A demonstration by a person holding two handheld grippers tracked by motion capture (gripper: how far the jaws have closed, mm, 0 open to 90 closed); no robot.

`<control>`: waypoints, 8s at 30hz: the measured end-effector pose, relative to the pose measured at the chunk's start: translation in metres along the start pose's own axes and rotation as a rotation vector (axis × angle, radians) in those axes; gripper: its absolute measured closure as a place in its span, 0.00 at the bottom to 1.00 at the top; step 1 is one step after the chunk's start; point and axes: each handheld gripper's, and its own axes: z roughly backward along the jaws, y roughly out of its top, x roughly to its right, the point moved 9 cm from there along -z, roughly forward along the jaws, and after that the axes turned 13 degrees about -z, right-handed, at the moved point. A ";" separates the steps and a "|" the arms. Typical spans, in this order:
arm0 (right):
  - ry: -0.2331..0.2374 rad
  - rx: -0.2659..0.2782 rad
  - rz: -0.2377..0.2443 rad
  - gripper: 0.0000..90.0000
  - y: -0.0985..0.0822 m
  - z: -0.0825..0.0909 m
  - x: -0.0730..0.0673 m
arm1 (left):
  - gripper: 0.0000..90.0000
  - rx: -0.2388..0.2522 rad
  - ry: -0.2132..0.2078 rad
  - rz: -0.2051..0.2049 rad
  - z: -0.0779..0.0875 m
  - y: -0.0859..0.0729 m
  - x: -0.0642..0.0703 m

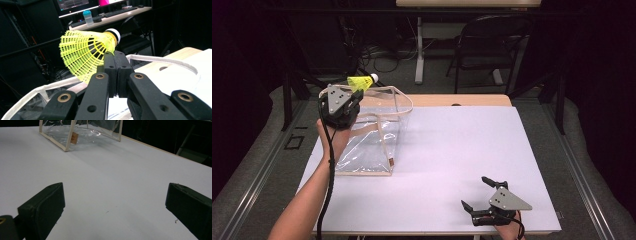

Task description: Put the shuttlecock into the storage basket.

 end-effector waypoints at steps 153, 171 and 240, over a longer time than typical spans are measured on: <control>0.005 -0.007 -0.003 0.02 -0.001 -0.002 -0.001 | 0.26 -0.288 -0.182 -0.036 -0.010 -0.031 -0.003; 0.004 0.001 -0.002 0.02 0.000 0.001 0.000 | 0.10 -0.188 -0.229 -0.057 0.018 -0.030 0.030; 0.007 0.004 0.002 0.02 0.000 0.000 -0.002 | 0.00 0.134 -0.461 -0.052 0.086 -0.094 0.117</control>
